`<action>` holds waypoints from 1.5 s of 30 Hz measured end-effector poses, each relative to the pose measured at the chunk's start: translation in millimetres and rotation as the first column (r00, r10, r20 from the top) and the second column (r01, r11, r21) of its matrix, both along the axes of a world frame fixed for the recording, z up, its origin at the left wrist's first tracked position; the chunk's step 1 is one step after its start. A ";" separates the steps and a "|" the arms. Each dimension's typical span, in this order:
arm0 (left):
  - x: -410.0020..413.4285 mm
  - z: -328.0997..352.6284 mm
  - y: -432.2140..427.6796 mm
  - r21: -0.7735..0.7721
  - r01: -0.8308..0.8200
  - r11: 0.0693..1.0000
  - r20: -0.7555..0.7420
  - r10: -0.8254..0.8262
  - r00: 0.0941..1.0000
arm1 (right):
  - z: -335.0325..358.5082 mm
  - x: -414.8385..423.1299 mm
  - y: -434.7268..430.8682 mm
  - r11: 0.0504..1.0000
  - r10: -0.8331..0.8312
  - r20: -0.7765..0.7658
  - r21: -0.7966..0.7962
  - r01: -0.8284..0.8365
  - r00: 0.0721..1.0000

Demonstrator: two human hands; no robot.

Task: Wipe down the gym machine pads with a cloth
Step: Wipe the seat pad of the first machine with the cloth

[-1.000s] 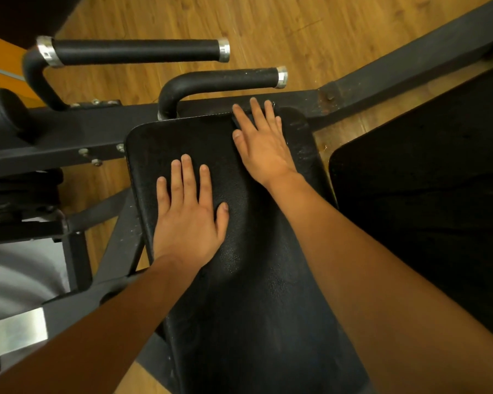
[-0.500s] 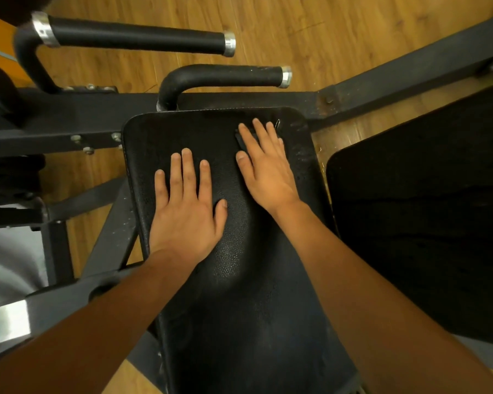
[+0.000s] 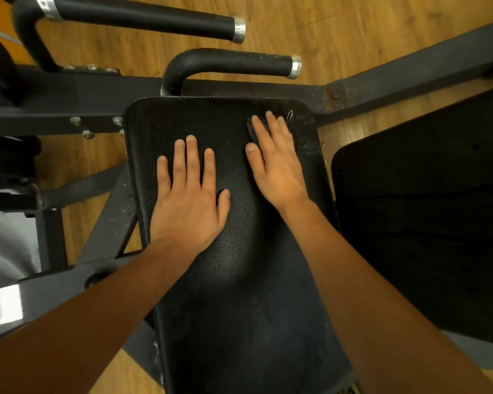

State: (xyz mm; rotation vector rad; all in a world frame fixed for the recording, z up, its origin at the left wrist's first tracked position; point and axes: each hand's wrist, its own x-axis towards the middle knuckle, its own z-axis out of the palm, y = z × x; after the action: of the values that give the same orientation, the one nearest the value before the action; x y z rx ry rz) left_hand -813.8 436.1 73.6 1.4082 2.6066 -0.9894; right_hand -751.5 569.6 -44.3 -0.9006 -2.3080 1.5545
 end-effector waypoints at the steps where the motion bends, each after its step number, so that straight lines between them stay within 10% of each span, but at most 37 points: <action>1: 0.0 0.0 0.1 0.004 0.002 1.000 -0.003 -0.002 1.000 | 0.2 6.0 -5.0 1.000 0.002 0.010 -0.001 -0.002 1.000; 45: 1.1 -3.6 0.3 0.004 0.029 1.000 -0.017 -0.029 0.999 | 5.7 33.4 -25.9 0.999 0.017 0.138 -0.045 -0.011 0.990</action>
State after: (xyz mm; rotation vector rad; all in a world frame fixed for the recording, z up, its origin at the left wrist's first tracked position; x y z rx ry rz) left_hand -812.7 436.4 70.0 1.4484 2.6088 -1.0040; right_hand -718.1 543.7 -38.6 -1.0354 -2.3866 1.6024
